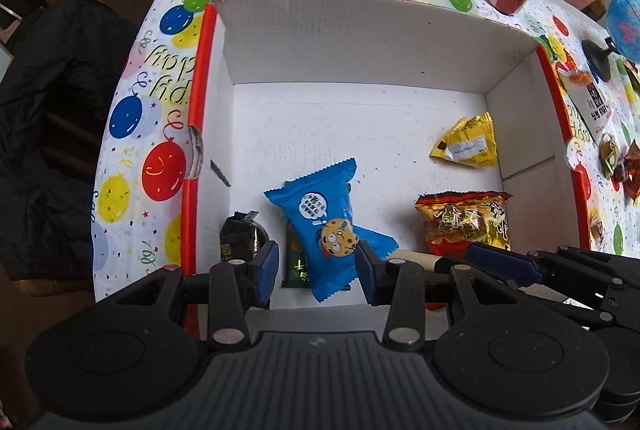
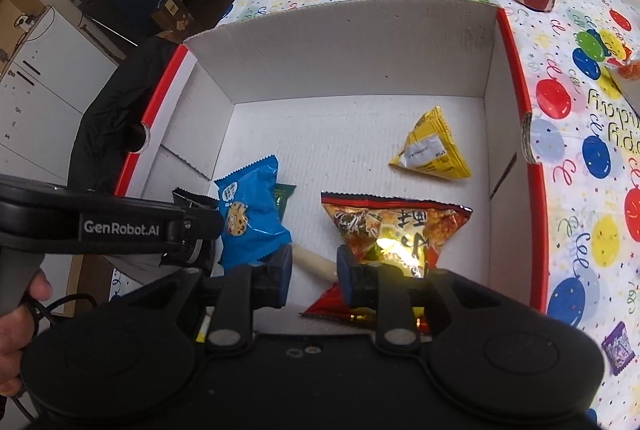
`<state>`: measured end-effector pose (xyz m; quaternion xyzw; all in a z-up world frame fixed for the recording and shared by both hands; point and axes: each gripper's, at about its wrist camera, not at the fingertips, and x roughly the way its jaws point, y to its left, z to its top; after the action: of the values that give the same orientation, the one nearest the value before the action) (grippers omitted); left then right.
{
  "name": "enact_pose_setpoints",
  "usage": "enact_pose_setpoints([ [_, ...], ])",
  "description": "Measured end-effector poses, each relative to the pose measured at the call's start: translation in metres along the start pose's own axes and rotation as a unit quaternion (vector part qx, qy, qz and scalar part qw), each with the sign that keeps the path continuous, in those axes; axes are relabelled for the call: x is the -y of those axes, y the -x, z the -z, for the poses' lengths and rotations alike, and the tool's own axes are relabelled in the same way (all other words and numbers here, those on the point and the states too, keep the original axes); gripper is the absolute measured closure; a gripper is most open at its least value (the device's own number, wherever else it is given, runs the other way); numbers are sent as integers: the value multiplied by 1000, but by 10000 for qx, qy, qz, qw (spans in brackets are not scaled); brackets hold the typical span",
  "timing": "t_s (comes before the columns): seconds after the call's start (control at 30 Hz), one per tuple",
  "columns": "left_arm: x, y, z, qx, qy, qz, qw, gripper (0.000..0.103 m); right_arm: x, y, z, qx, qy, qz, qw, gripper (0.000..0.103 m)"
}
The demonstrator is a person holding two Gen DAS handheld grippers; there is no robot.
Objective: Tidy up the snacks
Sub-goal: 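Carry the black candy and wooden stick into the box and open both grippers, then withdraw both grippers from the box back over the snacks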
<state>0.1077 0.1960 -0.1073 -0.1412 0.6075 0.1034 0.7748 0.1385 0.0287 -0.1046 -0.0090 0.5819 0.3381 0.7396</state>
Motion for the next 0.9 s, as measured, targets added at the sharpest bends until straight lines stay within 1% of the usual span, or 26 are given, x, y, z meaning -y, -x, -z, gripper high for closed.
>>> enact_pose_setpoints([
  [0.07, 2, 2, 1, 33, -44, -3, 10000, 62, 1, 3, 1, 19, -20, 34, 10000, 70],
  [0.17, 5, 6, 3, 90, -105, 3, 9999, 61, 1, 9, 4, 66, -58, 56, 9999, 66],
  [0.23, 5, 9, 4, 138, -135, 30, 9998, 59, 0, 13, 5, 103, -70, 79, 9999, 63],
  [0.3, 7, 13, 6, 180, -179, 57, 9997, 58, -1, 18, 8, 150, -64, 93, 9998, 60],
  [0.37, 8, 18, 8, 225, -225, 94, 9994, 54, -3, 24, 11, 203, -61, 112, 9997, 54],
  [0.5, 12, 27, 13, 336, -322, 151, 9988, 47, -5, 39, 17, 340, -102, 163, 9992, 46],
  [0.57, 14, 32, 15, 383, -365, 195, 9984, 45, -5, 46, 20, 418, -127, 197, 9988, 38],
  [0.7, 18, 41, 21, 459, -479, 281, 9974, 39, -7, 60, 28, 556, -162, 275, 9979, 32],
  [0.77, 21, 45, 24, 497, -544, 326, 9967, 37, -6, 67, 32, 624, -195, 316, 9974, 25],
  [0.8, 23, 47, 26, 515, -578, 337, 9964, 36, -5, 70, 35, 662, -205, 339, 9970, 24],
  [0.9, 32, 51, 30, 564, -706, 359, 9953, 27, -1, 81, 45, 751, -238, 418, 9960, 22],
])
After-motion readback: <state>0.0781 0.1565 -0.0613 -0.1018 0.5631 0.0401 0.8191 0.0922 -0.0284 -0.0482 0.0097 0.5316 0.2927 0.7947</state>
